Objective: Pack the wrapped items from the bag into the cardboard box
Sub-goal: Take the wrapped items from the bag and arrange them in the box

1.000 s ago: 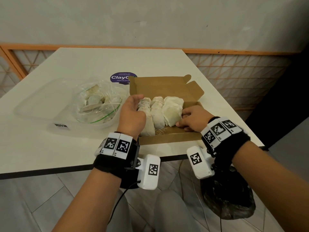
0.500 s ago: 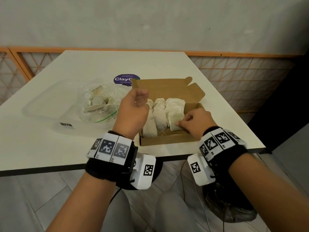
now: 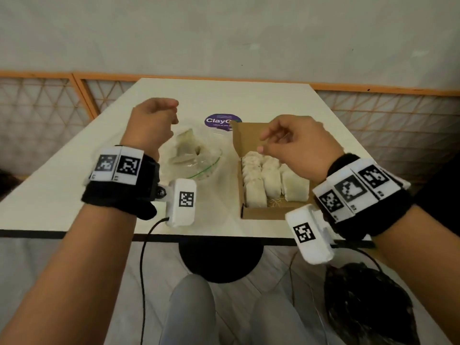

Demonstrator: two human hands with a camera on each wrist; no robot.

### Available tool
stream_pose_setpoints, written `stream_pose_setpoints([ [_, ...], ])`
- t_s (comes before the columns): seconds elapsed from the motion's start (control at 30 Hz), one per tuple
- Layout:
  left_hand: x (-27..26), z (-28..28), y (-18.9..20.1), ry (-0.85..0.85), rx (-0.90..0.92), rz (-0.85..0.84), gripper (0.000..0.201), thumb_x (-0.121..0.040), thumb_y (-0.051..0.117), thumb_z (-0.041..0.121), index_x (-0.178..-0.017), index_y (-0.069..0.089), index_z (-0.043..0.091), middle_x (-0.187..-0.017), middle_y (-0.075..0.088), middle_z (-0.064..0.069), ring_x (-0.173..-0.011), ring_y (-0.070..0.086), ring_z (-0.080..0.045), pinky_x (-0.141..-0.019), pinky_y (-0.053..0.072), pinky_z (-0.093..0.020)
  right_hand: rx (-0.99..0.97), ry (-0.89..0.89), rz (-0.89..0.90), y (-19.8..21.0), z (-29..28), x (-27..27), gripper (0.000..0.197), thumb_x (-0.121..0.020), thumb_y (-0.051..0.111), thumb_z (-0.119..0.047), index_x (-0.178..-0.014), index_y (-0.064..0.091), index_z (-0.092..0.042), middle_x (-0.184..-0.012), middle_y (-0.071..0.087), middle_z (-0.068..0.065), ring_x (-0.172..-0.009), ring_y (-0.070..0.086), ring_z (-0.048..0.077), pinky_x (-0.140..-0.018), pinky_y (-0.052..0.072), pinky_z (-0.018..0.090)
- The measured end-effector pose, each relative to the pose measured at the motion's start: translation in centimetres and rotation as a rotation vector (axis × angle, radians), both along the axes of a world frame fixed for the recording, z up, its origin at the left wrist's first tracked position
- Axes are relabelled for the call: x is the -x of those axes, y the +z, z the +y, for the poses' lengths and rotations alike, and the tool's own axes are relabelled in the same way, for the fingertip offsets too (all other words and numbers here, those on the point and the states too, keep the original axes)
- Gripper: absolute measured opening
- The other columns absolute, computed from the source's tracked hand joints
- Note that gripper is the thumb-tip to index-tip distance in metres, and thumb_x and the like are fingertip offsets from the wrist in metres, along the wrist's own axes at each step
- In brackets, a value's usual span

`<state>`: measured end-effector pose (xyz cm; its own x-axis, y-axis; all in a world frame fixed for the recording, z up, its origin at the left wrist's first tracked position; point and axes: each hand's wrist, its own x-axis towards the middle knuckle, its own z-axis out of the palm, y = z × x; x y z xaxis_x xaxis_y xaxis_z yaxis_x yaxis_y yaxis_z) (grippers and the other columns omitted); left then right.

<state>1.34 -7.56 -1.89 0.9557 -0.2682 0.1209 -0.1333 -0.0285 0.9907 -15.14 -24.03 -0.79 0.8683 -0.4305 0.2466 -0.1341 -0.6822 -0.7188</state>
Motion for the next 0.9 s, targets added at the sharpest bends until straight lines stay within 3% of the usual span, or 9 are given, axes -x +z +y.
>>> stream_pose_setpoints([
  [0.1, -1.6, 1.3, -1.2, -0.011, -0.228, -0.022, 0.027, -0.085, 0.046, -0.001, -0.096, 0.063, 0.018, -0.093, 0.06, 0.001, -0.085, 0.055, -0.013, -0.087, 0.047, -0.031, 0.089, 0.113, 0.064, 0.4, 2.1, -3.4, 0.015, -0.078, 0.072, -0.016, -0.092, 0.066, -0.016, -0.076, 0.058, -0.009, -0.066, 0.051, 0.001, -0.063, 0.04, 0.009],
  [0.2, -2.5, 1.8, -1.9, 0.024, -0.413, -0.065, 0.031, -0.085, 0.053, 0.001, -0.109, 0.062, 0.016, -0.11, 0.056, -0.004, -0.084, 0.054, -0.015, -0.073, 0.045, -0.026, 0.146, 0.211, 0.145, -0.2, 4.1, -6.8, 0.026, -0.079, 0.072, -0.021, -0.103, 0.064, -0.017, -0.092, 0.06, -0.007, -0.077, 0.056, 0.006, -0.07, 0.045, 0.012],
  [0.3, -3.3, 2.1, -2.3, 0.146, -0.563, -0.041, 0.043, -0.081, 0.064, 0.016, -0.122, 0.053, 0.022, -0.131, 0.048, -0.009, -0.114, 0.052, -0.028, -0.093, 0.045, -0.038, 0.225, 0.326, 0.221, -0.6, 5.8, -8.9, 0.052, -0.076, 0.074, -0.035, -0.122, 0.052, -0.022, -0.113, 0.057, -0.007, -0.098, 0.057, 0.013, -0.075, 0.044, 0.017],
  [0.4, -3.8, 2.5, -2.4, 0.067, -0.655, 0.047, 0.055, -0.084, 0.061, 0.021, -0.135, 0.041, 0.018, -0.136, 0.047, -0.012, -0.119, 0.051, -0.03, -0.094, 0.043, -0.035, 0.415, 0.432, 0.271, -0.6, 6.9, -10.1, 0.067, -0.077, 0.07, -0.046, -0.136, 0.04, -0.033, -0.12, 0.054, -0.006, -0.101, 0.043, 0.011, -0.075, 0.036, 0.019],
  [0.47, -4.2, 2.6, -2.4, 0.002, -0.648, 0.104, 0.055, -0.089, 0.057, 0.02, -0.14, 0.039, 0.012, -0.135, 0.049, -0.014, -0.119, 0.051, -0.031, -0.098, 0.045, -0.037, 0.49, 0.454, 0.265, -0.6, 7.2, -10.7, 0.064, -0.079, 0.064, -0.052, -0.137, 0.04, -0.037, -0.114, 0.057, -0.004, -0.098, 0.038, 0.012, -0.08, 0.035, 0.021],
  [0.6, -4.6, 2.5, -2.4, -0.054, -0.525, 0.208, 0.039, -0.084, 0.061, 0.017, -0.119, 0.057, 0.0, -0.103, 0.061, -0.013, -0.088, 0.058, -0.025, -0.084, 0.054, -0.035, 0.417, 0.424, 0.314, -0.7, 6.7, -11.6, 0.04, -0.082, 0.066, -0.04, -0.12, 0.06, -0.029, -0.103, 0.063, -0.004, -0.092, 0.054, 0.011, -0.064, 0.034, 0.001],
  [0.7, -4.5, 2.4, -2.5, -0.097, -0.524, 0.284, 0.027, -0.079, 0.066, 0.025, -0.1, 0.061, 0.009, -0.088, 0.059, -0.005, -0.084, 0.057, -0.019, -0.079, 0.051, -0.03, 0.498, 0.427, 0.366, -1.4, 6.3, -12.3, 0.03, -0.079, 0.071, -0.025, -0.107, 0.065, -0.016, -0.102, 0.056, 0.001, -0.098, 0.056, 0.019, -0.074, 0.039, 0.022],
  [0.8, -4.3, 2.4, -2.4, -0.174, -0.447, 0.372, 0.017, -0.086, 0.059, 0.02, -0.101, 0.06, 0.012, -0.104, 0.065, -0.006, -0.099, 0.063, -0.023, -0.092, 0.052, -0.04, 0.52, 0.384, 0.353, -1.8, 5.8, -12.0, 0.05, -0.073, 0.076, -0.023, -0.117, 0.054, -0.016, -0.114, 0.041, 0.002, -0.09, 0.046, 0.013, -0.069, 0.029, 0.02],
  [0.9, -4.5, 2.9, -2.1, -0.262, -0.339, 0.44, 0.024, -0.091, 0.051, 0.013, -0.114, 0.055, 0.004, -0.108, 0.063, -0.014, -0.094, 0.064, -0.031, -0.083, 0.054, -0.043, 0.482, 0.404, 0.331, -1.8, 5.2, -11.2, 0.072, -0.073, 0.076, -0.015, -0.134, 0.038, -0.019, -0.133, 0.036, 0.003, -0.089, 0.048, 0.013, -0.077, 0.039, 0.023],
])
